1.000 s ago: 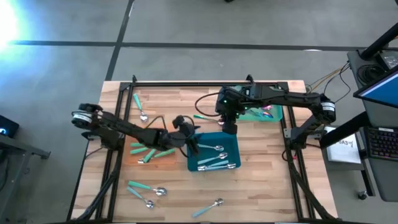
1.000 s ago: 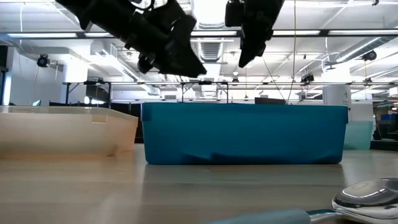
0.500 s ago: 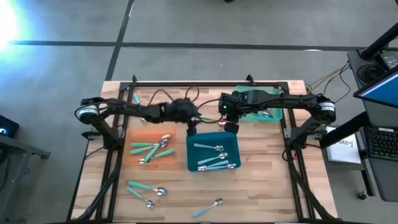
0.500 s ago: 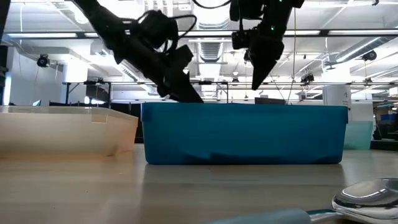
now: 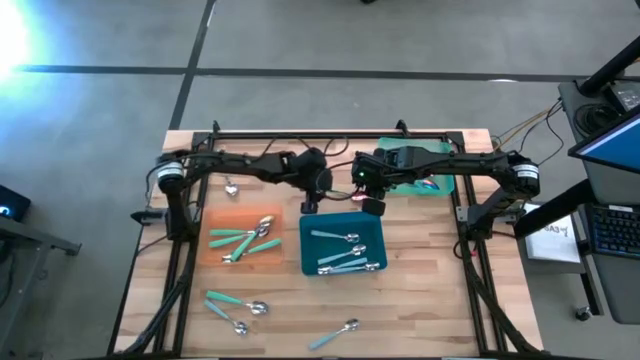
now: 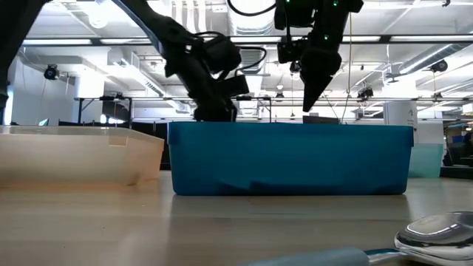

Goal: Sort silverware by color (type)
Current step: Put the blue spoon into the green bin

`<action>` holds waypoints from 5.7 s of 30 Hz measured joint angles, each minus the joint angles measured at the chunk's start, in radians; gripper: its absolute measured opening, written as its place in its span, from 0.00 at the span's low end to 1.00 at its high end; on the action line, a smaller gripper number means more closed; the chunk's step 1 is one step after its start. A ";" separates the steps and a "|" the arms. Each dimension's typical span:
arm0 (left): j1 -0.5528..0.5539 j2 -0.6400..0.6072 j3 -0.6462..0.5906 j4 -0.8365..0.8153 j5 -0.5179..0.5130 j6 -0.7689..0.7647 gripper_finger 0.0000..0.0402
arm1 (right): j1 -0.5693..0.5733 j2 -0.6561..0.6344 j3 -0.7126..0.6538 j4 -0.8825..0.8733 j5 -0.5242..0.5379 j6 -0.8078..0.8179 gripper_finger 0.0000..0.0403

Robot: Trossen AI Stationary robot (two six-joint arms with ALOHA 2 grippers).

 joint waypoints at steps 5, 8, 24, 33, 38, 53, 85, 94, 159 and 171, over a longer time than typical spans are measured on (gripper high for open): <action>0.029 0.061 0.086 -0.008 0.067 0.061 0.36 | 0.000 0.000 -0.002 -0.001 0.000 0.000 0.23; 0.053 0.096 0.117 -0.041 0.104 0.074 0.36 | 0.000 0.000 -0.002 0.000 0.000 0.000 0.23; 0.076 0.218 0.147 -0.064 0.039 0.076 0.36 | -0.011 0.000 -0.004 0.000 -0.001 -0.014 0.23; 0.086 0.223 0.148 -0.076 -0.003 -0.017 0.35 | -0.011 0.000 -0.004 -0.001 -0.002 -0.020 0.23; 0.086 0.223 0.150 -0.099 -0.009 -0.048 0.28 | -0.011 0.000 -0.004 -0.011 -0.002 -0.021 0.23; 0.105 0.219 0.148 -0.328 -0.064 -0.094 0.01 | -0.011 -0.001 -0.002 -0.069 -0.001 -0.014 0.23; 0.111 0.175 0.192 -0.304 0.051 -0.081 0.38 | -0.011 -0.005 0.030 -0.068 -0.001 -0.031 0.23; 0.110 0.201 0.189 -0.176 0.123 -0.109 0.40 | -0.011 -0.005 0.030 -0.068 -0.001 -0.031 0.23; 0.145 -0.279 -0.678 1.286 -0.022 -0.785 0.00 | -0.183 -0.009 -0.393 1.301 -0.326 0.164 0.23; 0.073 -0.241 -0.667 1.400 -0.140 -0.734 0.00 | -0.181 -0.007 -0.381 1.438 -0.319 0.232 0.23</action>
